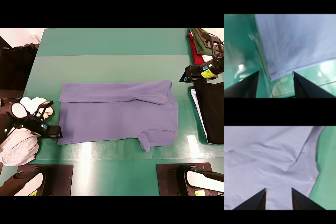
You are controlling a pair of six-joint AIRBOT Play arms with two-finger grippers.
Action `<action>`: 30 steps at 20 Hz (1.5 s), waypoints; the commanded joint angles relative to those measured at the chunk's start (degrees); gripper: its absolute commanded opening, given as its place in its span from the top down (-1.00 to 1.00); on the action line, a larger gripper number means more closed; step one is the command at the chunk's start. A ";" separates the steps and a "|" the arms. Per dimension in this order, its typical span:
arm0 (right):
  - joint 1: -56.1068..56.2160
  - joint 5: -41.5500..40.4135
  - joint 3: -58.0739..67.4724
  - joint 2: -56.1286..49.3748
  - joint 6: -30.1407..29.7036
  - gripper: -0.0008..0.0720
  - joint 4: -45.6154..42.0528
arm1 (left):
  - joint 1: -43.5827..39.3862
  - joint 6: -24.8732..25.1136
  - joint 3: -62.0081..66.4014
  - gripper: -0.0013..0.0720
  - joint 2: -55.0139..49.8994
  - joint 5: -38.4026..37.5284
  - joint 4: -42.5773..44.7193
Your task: Fold the shirts.
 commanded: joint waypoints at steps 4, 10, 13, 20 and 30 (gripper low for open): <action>1.20 0.68 -0.02 0.26 -0.44 -0.03 0.09 | 0.00 -1.51 -3.93 -0.40 1.20 1.73 -3.61; 1.20 2.45 -0.02 0.26 -0.76 -0.03 0.07 | 0.00 -1.53 -4.26 0.55 1.11 1.97 -4.79; 1.20 5.20 -0.04 0.26 -0.79 -0.03 -0.13 | 0.00 -1.55 -4.20 0.90 1.11 3.32 -5.09; -5.22 4.96 -22.60 10.58 -0.79 -0.03 0.07 | 0.00 -1.09 2.27 0.90 3.04 1.97 -4.94; -10.82 -4.98 -61.79 28.65 2.23 -0.03 5.46 | 0.00 -1.09 3.37 0.90 3.52 2.73 -5.16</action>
